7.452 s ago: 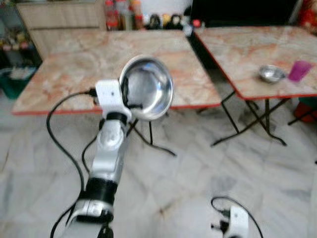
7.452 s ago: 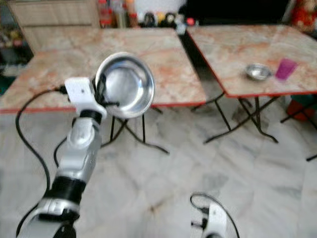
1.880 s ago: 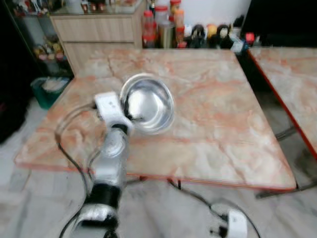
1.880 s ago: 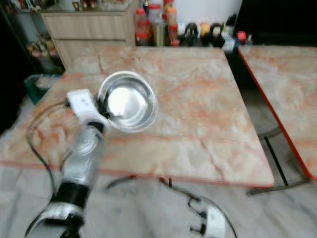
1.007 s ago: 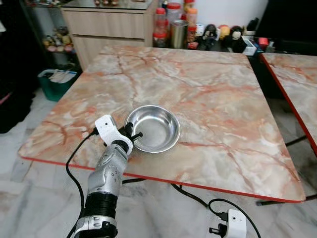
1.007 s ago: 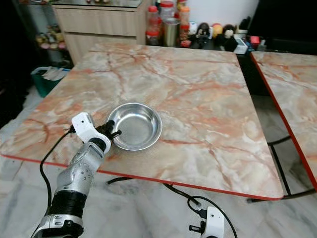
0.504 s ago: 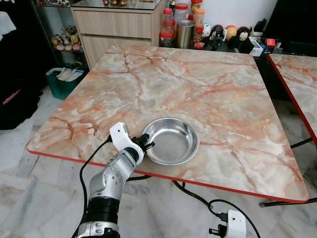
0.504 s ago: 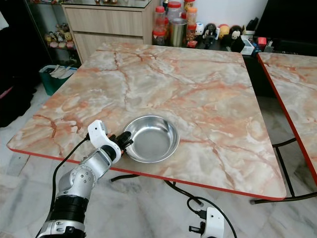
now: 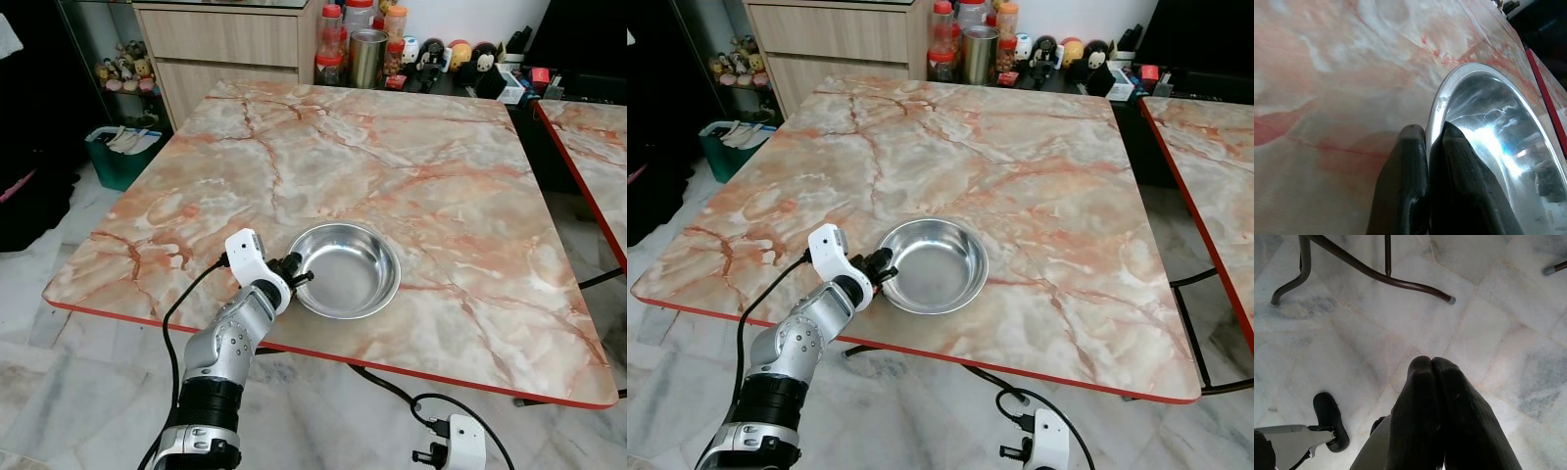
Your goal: Setting the table
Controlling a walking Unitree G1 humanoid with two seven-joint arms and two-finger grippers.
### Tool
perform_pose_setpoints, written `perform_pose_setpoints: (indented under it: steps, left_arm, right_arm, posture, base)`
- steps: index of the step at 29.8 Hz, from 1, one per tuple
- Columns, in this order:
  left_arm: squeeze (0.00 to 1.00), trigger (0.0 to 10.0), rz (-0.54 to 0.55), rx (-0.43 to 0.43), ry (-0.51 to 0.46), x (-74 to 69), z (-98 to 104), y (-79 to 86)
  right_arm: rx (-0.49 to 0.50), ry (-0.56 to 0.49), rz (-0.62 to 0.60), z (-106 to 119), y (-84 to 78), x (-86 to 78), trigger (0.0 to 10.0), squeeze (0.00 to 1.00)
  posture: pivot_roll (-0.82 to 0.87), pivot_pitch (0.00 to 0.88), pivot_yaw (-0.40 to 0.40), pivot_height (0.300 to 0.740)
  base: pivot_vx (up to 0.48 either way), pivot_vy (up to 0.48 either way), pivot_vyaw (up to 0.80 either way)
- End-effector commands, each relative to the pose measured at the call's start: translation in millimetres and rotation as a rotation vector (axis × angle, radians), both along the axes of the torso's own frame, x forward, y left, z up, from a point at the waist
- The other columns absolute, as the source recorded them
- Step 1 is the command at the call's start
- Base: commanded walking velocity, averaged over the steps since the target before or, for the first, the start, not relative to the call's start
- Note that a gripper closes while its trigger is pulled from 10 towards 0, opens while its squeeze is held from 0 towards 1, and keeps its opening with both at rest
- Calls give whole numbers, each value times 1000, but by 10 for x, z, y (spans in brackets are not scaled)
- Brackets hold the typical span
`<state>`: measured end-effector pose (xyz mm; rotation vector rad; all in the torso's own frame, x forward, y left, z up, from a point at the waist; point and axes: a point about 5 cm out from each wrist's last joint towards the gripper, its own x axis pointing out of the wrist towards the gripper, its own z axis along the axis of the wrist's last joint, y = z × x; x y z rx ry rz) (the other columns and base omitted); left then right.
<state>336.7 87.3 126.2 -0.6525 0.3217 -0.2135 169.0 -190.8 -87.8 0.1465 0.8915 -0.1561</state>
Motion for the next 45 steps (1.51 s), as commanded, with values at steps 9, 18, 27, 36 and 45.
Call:
perform_pose_setpoints:
  steps: [9, 18, 27, 36, 45]
  left_arm:
    - [0, 10000, -84, 70, 25, -67, -99, -91]
    - [0, 10000, -37, 73, 32, -41, -121, -47]
    - [0, 10000, -24, 70, 27, -35, -129, -27]
    - [1000, 10000, -25, 61, 14, -28, -117, -31]
    - [1000, 10000, -11, 41, -2, -12, -86, 2]
  right_arm:
    - [1, 9, -5, -11, 11, -20, 10000, 0]
    - [1, 8, -7, -10, 13, -17, 10000, 0]
    - [-1, 7, -7, -8, 5, -14, 10000, 0]
    - [-2, 4, -4, -3, 2, -4, 10000, 0]
    - [-2, 4, -4, 1, 1, 6, 10000, 0]
  posture:
    - [-12, 72, -7, 740]
    - [-14, 75, -6, 740]
    - [-15, 77, -9, 740]
    - [-15, 73, -11, 740]
    - [-12, 73, -13, 740]
  base:
    - [0, 0, 0]
    - [0, 0, 0]
    - [0, 0, 0]
    - [0, 0, 0]
    - [0, 0, 0]
